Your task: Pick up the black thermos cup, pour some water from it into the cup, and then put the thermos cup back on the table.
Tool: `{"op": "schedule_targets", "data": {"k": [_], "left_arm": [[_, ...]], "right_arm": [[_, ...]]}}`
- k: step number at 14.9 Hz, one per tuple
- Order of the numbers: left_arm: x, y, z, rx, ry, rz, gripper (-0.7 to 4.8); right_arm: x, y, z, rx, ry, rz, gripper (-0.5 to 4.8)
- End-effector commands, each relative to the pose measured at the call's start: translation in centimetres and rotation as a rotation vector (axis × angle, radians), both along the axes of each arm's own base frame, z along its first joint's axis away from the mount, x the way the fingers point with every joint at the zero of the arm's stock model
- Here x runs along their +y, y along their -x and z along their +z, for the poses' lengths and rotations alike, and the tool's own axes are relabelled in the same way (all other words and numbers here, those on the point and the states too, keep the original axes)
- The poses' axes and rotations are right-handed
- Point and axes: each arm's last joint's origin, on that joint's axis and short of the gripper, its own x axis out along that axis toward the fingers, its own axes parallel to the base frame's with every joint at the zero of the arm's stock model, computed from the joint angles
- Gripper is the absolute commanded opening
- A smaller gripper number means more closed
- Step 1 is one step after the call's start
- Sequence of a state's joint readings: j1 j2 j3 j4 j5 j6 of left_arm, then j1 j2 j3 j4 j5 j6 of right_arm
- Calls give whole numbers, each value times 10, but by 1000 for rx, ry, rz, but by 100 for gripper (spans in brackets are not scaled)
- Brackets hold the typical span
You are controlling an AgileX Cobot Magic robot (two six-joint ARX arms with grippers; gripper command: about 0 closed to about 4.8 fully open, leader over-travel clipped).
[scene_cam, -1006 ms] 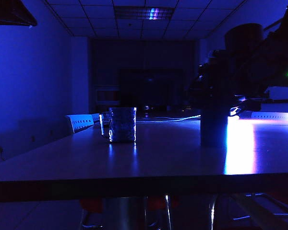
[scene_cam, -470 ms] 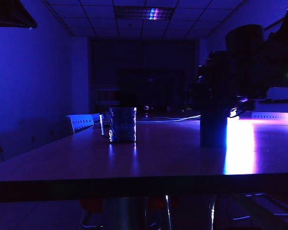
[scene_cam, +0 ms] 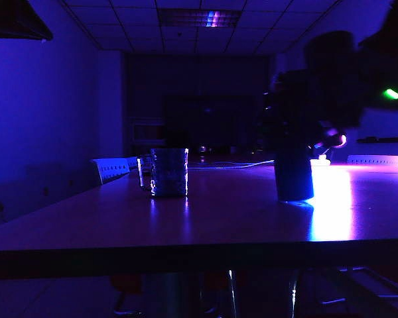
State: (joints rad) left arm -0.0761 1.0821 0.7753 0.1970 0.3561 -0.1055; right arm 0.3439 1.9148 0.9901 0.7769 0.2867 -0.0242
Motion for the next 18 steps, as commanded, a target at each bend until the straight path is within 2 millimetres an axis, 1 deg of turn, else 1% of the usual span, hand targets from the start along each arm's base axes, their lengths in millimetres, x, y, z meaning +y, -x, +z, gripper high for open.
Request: {"op": "schedule_targets", "data": {"k": [1,2,4,6,7,9,12,13,15,17,18], "left_arm": [[-1,-7,-4,2,-25,-10,-6],[-1,-14,-10,24,-26,-11,-6],[-2,-29,-26,64,-31,-12,-6],[-4,-44,-40,67,-32,-12,-6],[-4,-51,-46,63,-32,-12,-6],[-5,-66,-57,73,-31,-20,-6],[-7,-84,-50,55,-43,-33,-6],[-8,-89,-47,48,-42,-34,-6],[-8,-90,-44,38,-41,-37,-6],[-10,-90,-45,49,-41,-45,-6],[-10,-89,-45,53,-40,-50,-6]], "right_arm": [[8,-20,40,-61,-16,6,143],[11,-27,55,-75,-20,6,143],[15,-35,76,-70,-10,23,143],[19,-40,89,-104,53,121,143],[20,-40,92,-120,80,149,143],[23,-39,92,-135,172,162,143],[28,-39,90,-136,204,176,143],[32,-39,87,-135,246,187,143],[43,-44,82,-119,277,211,143],[51,-54,82,-118,278,219,143],[56,-60,83,-111,307,226,143]]}}
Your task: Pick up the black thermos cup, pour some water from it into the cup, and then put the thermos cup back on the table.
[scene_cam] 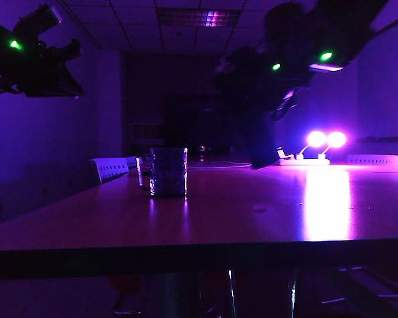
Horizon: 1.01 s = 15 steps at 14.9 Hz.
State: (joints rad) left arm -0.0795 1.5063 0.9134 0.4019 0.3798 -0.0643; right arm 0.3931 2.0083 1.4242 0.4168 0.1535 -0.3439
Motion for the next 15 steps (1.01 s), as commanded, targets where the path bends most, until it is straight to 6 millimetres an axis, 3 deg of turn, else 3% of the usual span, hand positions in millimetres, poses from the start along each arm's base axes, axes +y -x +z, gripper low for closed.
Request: {"op": "schedule_targets", "data": {"k": [1,8,15], "left_arm": [[-1,1,3,-10,2,-28,-6],[-1,1,2,-7,2,-29,-6],[-1,1,2,-5,2,-31,-6]], "right_arm": [[12,-14,21,-85,28,15,143],[49,-36,10,-98,252,96,143],[55,-37,-7,-97,470,126,144]]}}
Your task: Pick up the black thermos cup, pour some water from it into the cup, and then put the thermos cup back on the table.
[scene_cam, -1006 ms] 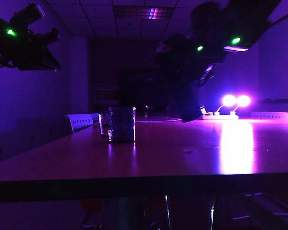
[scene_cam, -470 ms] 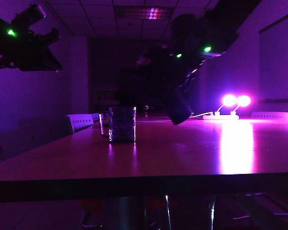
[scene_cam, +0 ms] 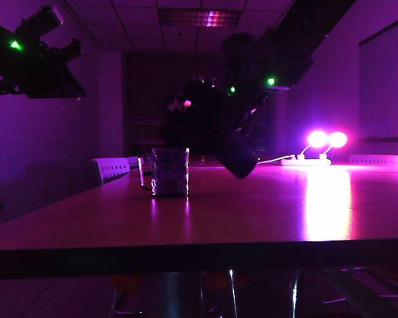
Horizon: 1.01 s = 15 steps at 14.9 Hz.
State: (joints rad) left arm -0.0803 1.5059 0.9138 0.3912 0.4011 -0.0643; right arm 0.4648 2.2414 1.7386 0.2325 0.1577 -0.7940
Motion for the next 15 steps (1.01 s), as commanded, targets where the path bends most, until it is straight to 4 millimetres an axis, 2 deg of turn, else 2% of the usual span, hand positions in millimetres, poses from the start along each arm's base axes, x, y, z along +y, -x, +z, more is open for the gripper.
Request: {"op": "schedule_targets", "data": {"k": [1,3,12,15], "left_arm": [[-1,1,3,-15,0,-10,-6],[-1,1,3,-13,4,-17,-6],[-1,1,3,-12,8,-34,-6],[-1,1,3,-8,15,-33,-6]], "right_arm": [[0,-1,16,-84,-2,-20,144],[0,-1,16,-119,118,10,144],[-2,-1,16,-134,183,-48,144],[1,0,16,-156,268,-44,148]]}}
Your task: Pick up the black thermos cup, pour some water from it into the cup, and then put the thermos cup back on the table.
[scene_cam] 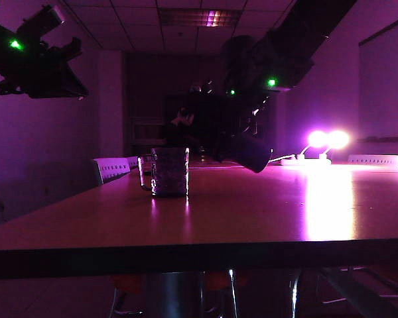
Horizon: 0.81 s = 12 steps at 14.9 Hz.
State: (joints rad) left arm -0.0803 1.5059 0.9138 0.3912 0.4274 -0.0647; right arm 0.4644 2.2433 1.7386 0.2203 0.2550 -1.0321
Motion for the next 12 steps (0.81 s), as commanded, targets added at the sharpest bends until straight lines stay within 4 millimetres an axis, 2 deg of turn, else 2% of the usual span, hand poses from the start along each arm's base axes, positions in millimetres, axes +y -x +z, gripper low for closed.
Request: {"op": "schedule_targets", "data": {"k": [1,6,12], "left_arm": [[-1,1,3,-2,22,-5,-6],[-1,1,3,-8,21,-15,-6],[-7,6,0,-20,-18,-264,-6]], "right_arm": [[6,1,16,-111,44,10,148],[8,1,14,-129,98,7,163],[7,1,14,-144,190,-15,181]]}}
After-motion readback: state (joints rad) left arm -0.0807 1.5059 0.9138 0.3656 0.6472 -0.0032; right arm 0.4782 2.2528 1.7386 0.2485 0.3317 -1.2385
